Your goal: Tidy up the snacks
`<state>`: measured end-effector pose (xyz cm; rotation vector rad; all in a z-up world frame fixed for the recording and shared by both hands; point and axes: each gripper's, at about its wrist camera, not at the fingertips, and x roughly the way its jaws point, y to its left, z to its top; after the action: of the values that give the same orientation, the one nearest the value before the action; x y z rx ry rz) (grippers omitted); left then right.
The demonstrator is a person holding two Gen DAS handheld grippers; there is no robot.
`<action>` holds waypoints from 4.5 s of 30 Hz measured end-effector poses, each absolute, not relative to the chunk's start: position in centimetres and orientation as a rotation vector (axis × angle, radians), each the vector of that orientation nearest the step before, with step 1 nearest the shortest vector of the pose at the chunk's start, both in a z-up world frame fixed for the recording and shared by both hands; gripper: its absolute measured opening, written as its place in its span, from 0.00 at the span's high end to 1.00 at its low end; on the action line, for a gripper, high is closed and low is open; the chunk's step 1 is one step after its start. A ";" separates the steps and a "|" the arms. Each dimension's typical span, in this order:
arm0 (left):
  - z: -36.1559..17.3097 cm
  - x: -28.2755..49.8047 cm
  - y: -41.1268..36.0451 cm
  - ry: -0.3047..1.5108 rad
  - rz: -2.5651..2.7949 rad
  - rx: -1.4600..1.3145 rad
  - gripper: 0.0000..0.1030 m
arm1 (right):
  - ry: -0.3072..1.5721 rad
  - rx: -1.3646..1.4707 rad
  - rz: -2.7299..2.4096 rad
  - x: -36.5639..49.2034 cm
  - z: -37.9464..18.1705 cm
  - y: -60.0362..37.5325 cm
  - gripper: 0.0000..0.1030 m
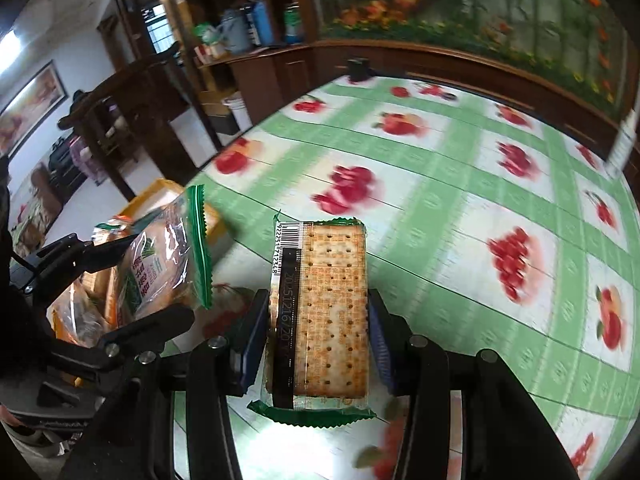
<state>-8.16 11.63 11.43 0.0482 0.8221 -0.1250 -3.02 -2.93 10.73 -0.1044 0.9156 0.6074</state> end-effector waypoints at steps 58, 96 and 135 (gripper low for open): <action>8.8 -2.3 30.4 1.009 0.147 -0.114 0.20 | 1.030 -0.143 0.819 -1.1 7.6 13.2 0.35; 11.1 -20.8 28.1 0.578 0.507 -0.129 0.08 | 0.661 -0.170 0.562 -11.2 10.2 11.5 0.20; 10.9 -21.1 27.6 0.592 0.510 -0.088 0.07 | 0.669 -0.196 0.610 -12.3 8.9 13.4 0.20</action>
<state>-21.11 27.59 10.86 -0.0884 0.5925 0.5101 -12.26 13.38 8.91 -0.1961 0.6685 0.6098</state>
